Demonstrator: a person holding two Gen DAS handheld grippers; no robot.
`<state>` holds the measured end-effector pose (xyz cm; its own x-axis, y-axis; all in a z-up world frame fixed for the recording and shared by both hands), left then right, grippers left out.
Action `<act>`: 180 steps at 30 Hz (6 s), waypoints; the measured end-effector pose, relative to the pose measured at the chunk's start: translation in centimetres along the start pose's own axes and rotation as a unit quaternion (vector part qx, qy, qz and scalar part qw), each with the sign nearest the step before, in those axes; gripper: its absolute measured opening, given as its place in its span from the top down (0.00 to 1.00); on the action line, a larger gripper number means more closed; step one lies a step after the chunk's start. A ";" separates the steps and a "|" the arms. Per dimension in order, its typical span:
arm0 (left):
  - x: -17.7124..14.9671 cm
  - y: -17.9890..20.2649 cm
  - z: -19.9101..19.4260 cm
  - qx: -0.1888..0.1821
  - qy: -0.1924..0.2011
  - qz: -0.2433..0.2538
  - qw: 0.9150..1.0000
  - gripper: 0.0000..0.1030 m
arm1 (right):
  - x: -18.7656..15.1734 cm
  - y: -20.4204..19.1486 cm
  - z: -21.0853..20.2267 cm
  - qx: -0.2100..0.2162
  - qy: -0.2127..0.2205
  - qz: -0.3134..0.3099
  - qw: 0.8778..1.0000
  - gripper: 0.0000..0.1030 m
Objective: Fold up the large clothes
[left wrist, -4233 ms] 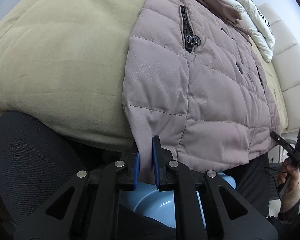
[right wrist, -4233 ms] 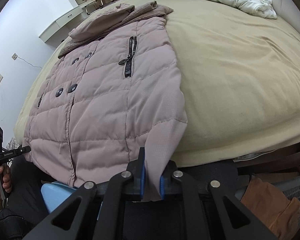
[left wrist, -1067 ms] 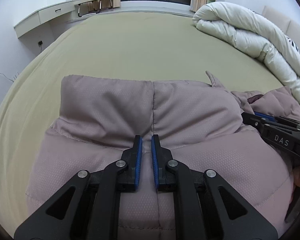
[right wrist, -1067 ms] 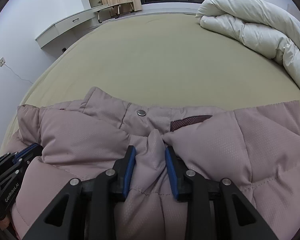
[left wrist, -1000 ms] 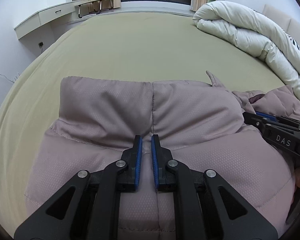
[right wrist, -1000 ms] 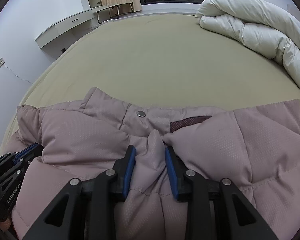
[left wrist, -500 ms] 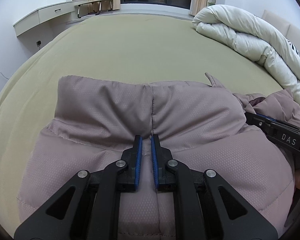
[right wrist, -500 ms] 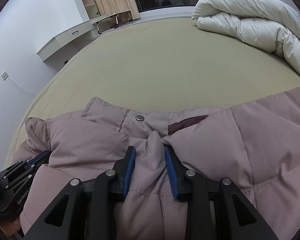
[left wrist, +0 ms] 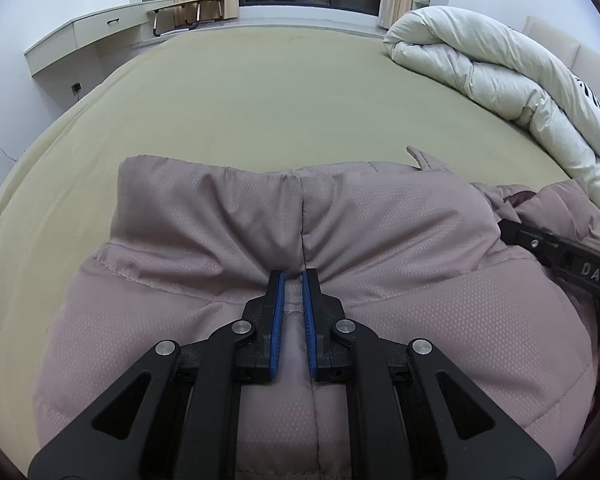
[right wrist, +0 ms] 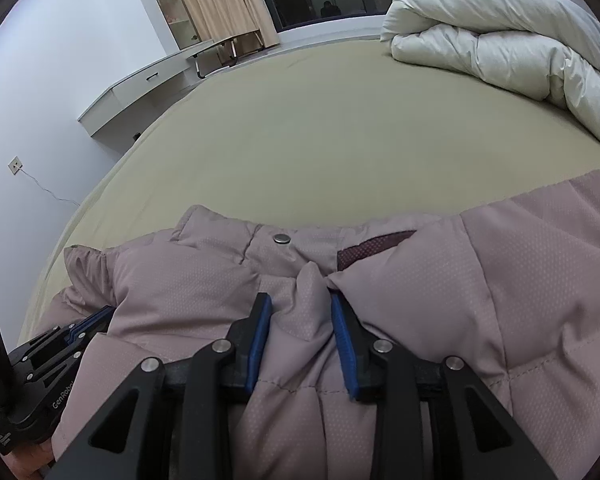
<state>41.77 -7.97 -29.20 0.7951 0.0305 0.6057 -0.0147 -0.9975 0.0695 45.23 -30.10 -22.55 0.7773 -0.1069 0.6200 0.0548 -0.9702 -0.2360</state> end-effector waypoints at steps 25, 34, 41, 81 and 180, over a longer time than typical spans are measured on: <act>-1.3 1.7 -1.1 -0.051 0.021 0.010 0.998 0.91 | -4.3 11.0 -5.4 -0.040 0.052 0.073 0.995 0.32; -2.2 0.2 -6.7 0.043 0.065 0.095 0.992 0.90 | -3.2 9.7 -7.1 -0.078 0.031 0.064 0.994 0.32; 0.3 -2.3 -2.4 0.037 0.003 0.038 0.999 0.91 | 0.3 7.3 -8.8 -0.119 0.056 0.019 0.991 0.30; -8.4 -2.7 -7.3 0.063 0.035 0.058 0.996 0.91 | -9.0 -0.6 -9.8 -0.141 0.054 -0.093 0.984 0.08; -26.5 -17.5 -23.4 -0.245 -0.099 -0.271 0.925 0.58 | -31.0 7.9 -28.9 0.141 -0.018 0.276 0.950 0.28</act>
<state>6.76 10.16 -27.96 0.8609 0.4577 0.2221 0.1846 -0.6878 0.7020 3.44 -40.70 -22.04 0.7569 -0.5709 0.3181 -0.2061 -0.6705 -0.7127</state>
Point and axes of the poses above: each gripper's, at about its wrist camera, not at the fingertips, and z roughly the way its jaws point, y to its right, x to its top, the point moved 2 cm from there along z, roughly the way its jaws point, and after that the axes turned 4 degrees about -z, right-handed, at the moved point
